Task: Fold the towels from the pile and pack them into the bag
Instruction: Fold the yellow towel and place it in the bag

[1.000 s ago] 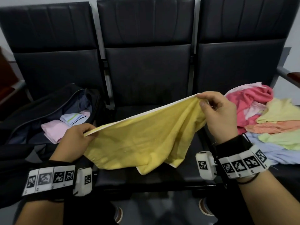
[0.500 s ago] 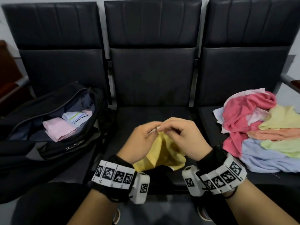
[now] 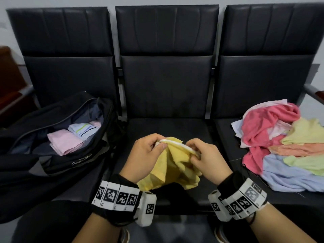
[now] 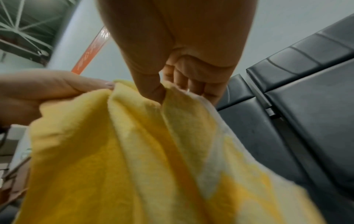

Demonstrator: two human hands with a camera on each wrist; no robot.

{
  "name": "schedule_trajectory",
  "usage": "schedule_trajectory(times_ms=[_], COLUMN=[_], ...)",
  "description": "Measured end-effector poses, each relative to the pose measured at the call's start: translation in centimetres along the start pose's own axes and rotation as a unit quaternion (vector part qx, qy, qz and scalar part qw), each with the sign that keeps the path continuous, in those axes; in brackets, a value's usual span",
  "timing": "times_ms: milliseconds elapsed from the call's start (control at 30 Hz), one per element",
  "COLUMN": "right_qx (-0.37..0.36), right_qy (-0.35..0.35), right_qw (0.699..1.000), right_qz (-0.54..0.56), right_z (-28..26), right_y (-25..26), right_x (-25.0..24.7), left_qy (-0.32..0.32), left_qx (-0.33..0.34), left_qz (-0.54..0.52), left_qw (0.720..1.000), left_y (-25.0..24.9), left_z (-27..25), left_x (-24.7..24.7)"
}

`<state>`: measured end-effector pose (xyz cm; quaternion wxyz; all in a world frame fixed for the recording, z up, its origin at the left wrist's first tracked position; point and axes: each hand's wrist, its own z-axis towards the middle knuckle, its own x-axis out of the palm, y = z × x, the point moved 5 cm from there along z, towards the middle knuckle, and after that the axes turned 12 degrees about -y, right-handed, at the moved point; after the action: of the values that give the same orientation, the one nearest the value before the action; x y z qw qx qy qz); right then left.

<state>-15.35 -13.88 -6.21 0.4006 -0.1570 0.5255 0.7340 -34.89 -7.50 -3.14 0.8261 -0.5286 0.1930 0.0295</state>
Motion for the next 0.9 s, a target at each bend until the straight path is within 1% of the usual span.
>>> schedule_trajectory(times_ms=[67,133,233,300,400,600,633,700,767,800,900], right_qx=[0.002,0.006,0.015,0.029,0.054,0.07,0.075,0.094,0.104,0.108,0.133], right_qy=[0.001,-0.003,-0.023,-0.042,-0.062,-0.066,-0.067,-0.072,-0.076,-0.071,-0.029], right_qw=[0.999,0.996,0.995,0.996,0.996,0.995,0.995,0.989,0.977,0.969,0.921], right_qz=[-0.045,-0.087,-0.093,-0.078,-0.037,0.013,0.027,0.089,0.167,0.211,0.364], right_z=[0.0,0.3,0.7,0.9,1.3,1.4,1.4,1.1,0.9,0.8,0.6], right_y=[-0.9,-1.7,-2.6,-3.0,-3.6,-4.4,-4.5,-4.3,-3.4,-2.6,-0.1], right_x=[-0.4,-1.1,-2.4,-3.3,-4.1,-4.6,-4.7,-4.8,-4.9,-4.8,-3.9], left_qy=[-0.031,-0.058,-0.094,-0.126,-0.183,-0.274,-0.289,-0.313,-0.309,-0.289,-0.185], left_qx=[-0.005,-0.023,-0.041,-0.042,-0.05,-0.049,-0.043,-0.032,-0.025,-0.021,-0.016], left_qz=[-0.006,-0.02,-0.022,-0.009,-0.016,-0.024,-0.023,-0.021,-0.017,-0.009,0.037], left_qw=[0.999,0.998,0.995,0.991,0.982,0.96,0.956,0.949,0.951,0.957,0.982], left_y=[0.1,0.4,0.9,1.3,1.7,1.4,1.2,0.9,0.6,0.6,1.0], left_z=[0.0,0.1,0.4,0.7,1.2,2.2,2.4,2.7,3.1,3.3,3.9], left_x=[-0.9,-1.7,-3.0,-4.1,-5.9,-8.8,-9.1,-9.4,-8.8,-8.1,-4.6])
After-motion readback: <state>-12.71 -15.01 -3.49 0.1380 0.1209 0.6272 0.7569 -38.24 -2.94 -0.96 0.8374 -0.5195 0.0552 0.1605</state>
